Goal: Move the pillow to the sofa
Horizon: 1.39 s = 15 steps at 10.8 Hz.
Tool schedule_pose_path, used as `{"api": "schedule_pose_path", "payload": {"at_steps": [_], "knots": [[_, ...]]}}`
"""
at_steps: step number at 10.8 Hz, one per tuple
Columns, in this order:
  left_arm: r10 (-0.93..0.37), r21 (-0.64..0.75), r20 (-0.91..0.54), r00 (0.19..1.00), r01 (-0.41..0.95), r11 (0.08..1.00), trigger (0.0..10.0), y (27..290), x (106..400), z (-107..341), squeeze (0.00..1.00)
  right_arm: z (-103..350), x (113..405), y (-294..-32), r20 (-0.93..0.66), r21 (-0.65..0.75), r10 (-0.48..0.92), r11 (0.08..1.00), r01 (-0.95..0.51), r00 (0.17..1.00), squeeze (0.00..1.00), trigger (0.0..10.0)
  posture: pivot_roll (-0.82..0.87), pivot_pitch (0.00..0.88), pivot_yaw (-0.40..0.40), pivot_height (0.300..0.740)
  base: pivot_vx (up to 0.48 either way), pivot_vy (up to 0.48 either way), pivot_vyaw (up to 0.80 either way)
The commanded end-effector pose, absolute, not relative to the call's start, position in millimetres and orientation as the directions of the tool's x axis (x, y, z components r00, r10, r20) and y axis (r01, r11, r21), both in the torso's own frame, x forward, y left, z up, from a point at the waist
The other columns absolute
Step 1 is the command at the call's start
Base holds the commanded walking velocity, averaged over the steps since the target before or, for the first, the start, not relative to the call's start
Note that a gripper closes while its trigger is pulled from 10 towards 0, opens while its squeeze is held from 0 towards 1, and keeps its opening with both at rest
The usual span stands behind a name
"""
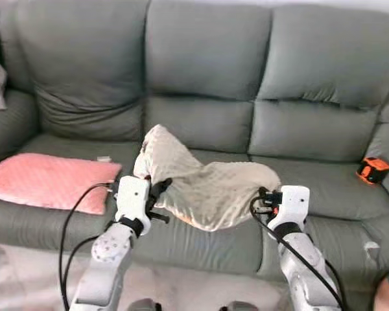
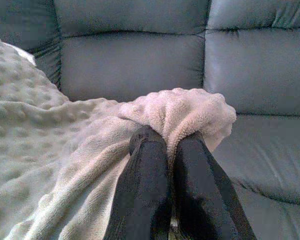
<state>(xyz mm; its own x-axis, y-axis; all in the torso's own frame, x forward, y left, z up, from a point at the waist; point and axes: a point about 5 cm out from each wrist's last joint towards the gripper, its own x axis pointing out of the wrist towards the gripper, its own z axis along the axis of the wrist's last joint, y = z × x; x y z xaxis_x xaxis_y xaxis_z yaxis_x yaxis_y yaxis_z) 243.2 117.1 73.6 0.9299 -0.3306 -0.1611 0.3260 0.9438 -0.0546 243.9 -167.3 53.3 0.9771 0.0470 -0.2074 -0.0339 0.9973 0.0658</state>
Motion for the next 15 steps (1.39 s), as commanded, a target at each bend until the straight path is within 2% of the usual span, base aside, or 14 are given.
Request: {"api": "schedule_pose_path", "payload": {"at_steps": [1,4,6,8,10,15], "knots": [[-0.363,-0.056,-0.14,0.921,0.359,0.932,10.0,108.4,248.1,79.1,0.0,59.5,245.7,-170.0,-0.183,0.058,0.035,0.998,-0.025,0.982,0.0,10.0,-0.02,0.0,-0.004,0.74,0.0,0.0,-0.59],[-0.347,-0.007,-0.179,0.921,0.351,0.936,10.0,115.4,255.6,71.7,0.0,57.9,241.2,-168.8,-0.19,0.062,0.034,0.998,-0.023,0.981,0.0,10.0,-0.04,0.0,0.008,0.74,0.0,0.0,-0.19],[-0.234,0.076,-0.193,0.953,0.252,0.965,10.0,142.5,262.0,67.1,0.0,53.1,239.6,-176.3,-0.224,0.045,0.011,0.999,-0.001,0.974,0.0,10.0,-0.03,0.0,0.018,0.74,0.0,0.0,0.0],[-0.152,0.1,-0.196,0.969,0.174,0.98,10.0,157.2,264.5,65.2,0.0,58.6,246.9,-180.9,-0.207,-0.003,0.018,1.0,-0.02,0.978,0.0,10.0,-0.03,0.0,0.024,0.74,0.0,0.0,0.26],[-0.15,0.104,-0.177,0.973,0.17,0.98,10.0,157.2,266.2,68.4,0.0,64.0,259.1,-179.0,-0.189,0.009,0.025,1.0,-0.024,0.982,0.0,10.0,-0.02,0.0,0.02,0.74,0.0,0.0,0.8],[-0.185,0.063,-0.161,0.969,0.198,0.978,10.0,155.8,276.8,72.8,0.0,63.8,262.5,-174.3,-0.183,0.021,0.009,1.0,-0.005,0.983,0.0,10.0,-0.02,0.0,0.022,0.74,0.0,0.0,0.0]]}}
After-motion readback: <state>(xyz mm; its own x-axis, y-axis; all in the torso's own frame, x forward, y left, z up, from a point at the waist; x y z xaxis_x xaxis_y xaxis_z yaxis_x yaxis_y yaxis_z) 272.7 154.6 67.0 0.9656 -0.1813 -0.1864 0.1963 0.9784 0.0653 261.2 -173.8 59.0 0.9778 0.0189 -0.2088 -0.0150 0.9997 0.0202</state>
